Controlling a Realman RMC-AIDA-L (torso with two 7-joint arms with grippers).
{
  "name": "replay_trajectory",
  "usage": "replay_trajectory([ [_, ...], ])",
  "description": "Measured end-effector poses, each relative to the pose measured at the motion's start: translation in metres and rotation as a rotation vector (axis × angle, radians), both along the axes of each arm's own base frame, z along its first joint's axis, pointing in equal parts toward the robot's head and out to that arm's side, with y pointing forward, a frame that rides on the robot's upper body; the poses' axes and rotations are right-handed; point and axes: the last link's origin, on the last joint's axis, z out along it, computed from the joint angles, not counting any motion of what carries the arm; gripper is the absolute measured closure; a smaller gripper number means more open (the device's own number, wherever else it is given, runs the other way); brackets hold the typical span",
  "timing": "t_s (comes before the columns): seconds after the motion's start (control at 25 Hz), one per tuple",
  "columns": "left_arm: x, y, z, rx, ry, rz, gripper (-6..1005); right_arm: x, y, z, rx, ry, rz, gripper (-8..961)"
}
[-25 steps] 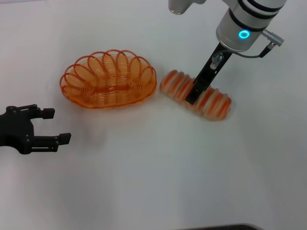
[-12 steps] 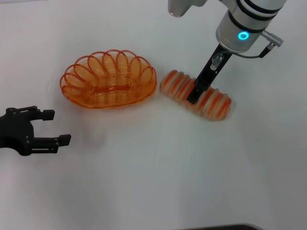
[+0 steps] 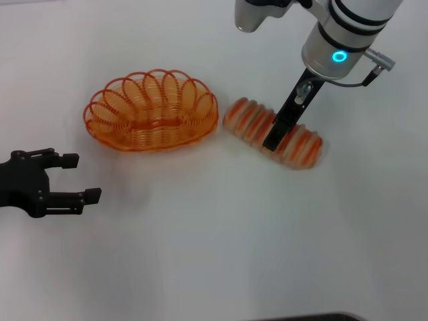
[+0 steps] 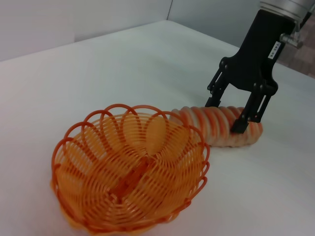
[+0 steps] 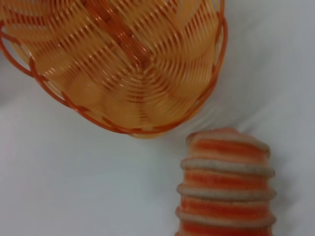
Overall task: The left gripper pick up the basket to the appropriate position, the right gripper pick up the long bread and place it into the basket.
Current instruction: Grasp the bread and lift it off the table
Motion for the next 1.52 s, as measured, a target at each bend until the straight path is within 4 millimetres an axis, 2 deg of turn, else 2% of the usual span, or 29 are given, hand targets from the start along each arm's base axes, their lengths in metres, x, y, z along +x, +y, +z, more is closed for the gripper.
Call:
replay_trajectory([
  [0.52, 0.0008, 0.0015, 0.0021, -0.001, 0.003, -0.006, 122, 0.0008, -0.0009, -0.0008, -0.005, -0.007, 0.004, 167],
  [0.84, 0.0011, 0.0014, 0.0015, -0.012, 0.014, -0.012, 122, 0.0012, -0.0009, -0.0009, -0.005, -0.009, 0.005, 351],
  [1.52, -0.0005, 0.0, 0.0012, -0.018, 0.021, -0.005, 121, 0.0009, -0.0002, 0.0, -0.002, -0.015, 0.012, 508],
])
